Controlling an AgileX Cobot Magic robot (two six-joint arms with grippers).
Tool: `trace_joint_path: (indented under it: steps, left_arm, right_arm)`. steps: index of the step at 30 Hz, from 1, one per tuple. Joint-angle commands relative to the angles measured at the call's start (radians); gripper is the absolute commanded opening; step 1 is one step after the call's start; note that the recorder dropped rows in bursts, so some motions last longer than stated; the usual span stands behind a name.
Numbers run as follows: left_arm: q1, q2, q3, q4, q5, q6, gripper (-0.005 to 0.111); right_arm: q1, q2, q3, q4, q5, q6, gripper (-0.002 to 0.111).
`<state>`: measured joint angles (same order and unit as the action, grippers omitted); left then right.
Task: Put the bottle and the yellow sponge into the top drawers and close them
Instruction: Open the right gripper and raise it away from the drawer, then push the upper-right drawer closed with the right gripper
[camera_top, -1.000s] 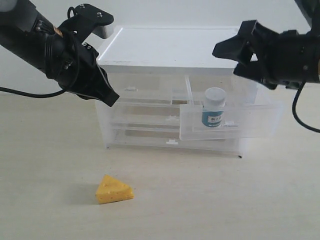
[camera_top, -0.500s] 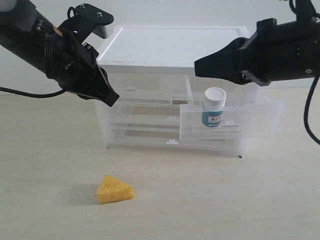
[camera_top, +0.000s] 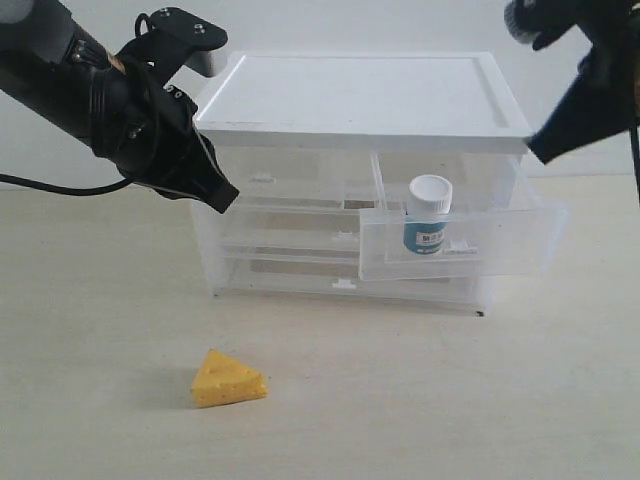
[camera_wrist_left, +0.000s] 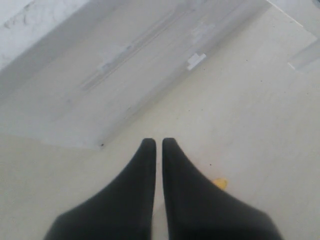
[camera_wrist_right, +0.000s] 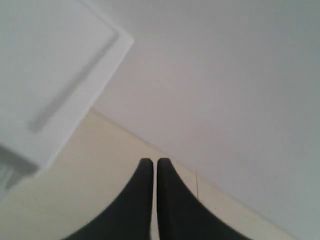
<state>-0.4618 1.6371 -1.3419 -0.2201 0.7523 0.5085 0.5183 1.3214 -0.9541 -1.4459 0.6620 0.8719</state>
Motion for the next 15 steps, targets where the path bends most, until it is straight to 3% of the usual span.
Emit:
trace_joint_path:
  steps: [1, 5, 8, 12, 15]
  left_arm:
    - [0.004, -0.006, 0.003, -0.007, -0.004, 0.001, 0.004]
    - [0.004, -0.006, 0.003, -0.007, 0.002, 0.001, 0.004]
    - [0.004, -0.006, 0.005, -0.009, 0.005, 0.001, 0.004]
    - [0.004, -0.006, 0.005, -0.009, 0.005, 0.001, 0.004]
    - [0.004, -0.006, 0.005, -0.009, 0.005, 0.001, 0.004]
  right_arm:
    - [0.003, 0.0, -0.058, 0.494, 0.121, -0.478, 0.0]
    - [0.0, 0.001, -0.226, 1.065, 0.205, -0.911, 0.0]
    - [0.0, 0.005, -0.316, 1.367, 0.241, -1.071, 0.0]
    - [0.0, 0.041, -0.325, 1.661, 0.244, -1.28, 0.0]
    - [0.0, 0.093, -0.325, 1.754, 0.226, -1.338, 0.0]
